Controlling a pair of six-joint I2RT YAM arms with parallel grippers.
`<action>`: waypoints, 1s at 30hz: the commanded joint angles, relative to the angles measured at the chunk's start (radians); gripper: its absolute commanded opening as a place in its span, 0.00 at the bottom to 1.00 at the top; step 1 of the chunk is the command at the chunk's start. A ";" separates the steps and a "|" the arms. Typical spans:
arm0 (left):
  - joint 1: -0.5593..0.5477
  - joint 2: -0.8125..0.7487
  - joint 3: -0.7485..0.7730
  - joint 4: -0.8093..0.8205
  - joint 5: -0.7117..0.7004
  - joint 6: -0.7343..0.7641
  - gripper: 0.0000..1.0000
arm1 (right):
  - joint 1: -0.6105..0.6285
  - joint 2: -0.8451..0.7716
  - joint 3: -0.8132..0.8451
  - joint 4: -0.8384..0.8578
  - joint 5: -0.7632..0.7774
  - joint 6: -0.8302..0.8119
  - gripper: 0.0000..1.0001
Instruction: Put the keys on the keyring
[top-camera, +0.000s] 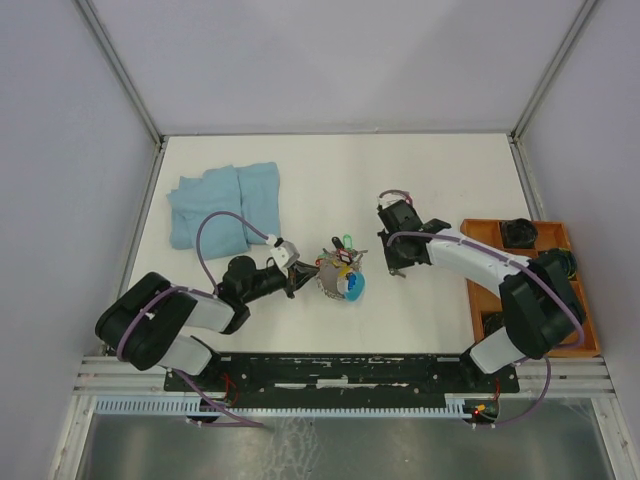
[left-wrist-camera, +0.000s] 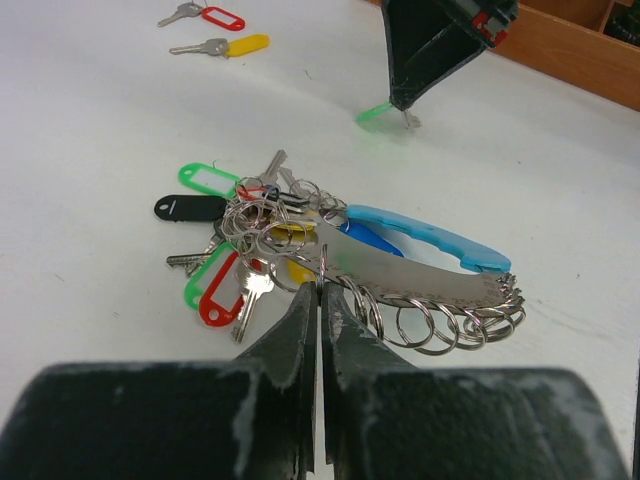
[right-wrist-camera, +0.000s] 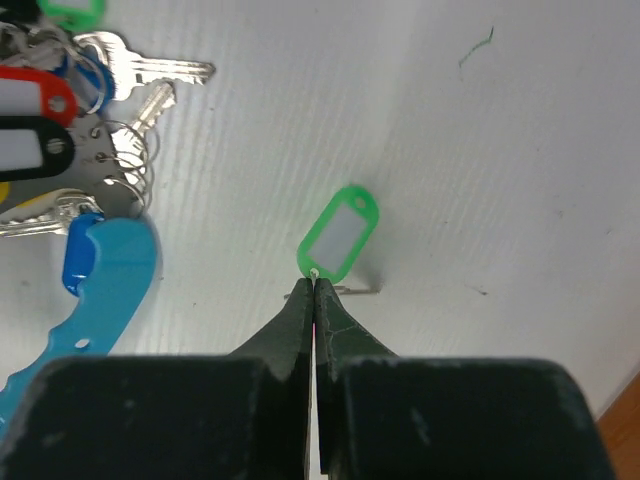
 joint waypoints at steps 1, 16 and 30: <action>0.005 -0.032 0.007 0.043 -0.036 -0.020 0.03 | -0.003 -0.088 -0.014 0.086 -0.060 -0.088 0.01; 0.006 -0.048 0.002 0.040 -0.057 -0.021 0.03 | 0.002 -0.263 -0.310 0.412 -0.123 -0.002 0.01; 0.005 -0.048 0.002 0.044 -0.048 -0.027 0.03 | 0.032 -0.302 -0.363 0.254 -0.076 0.123 0.20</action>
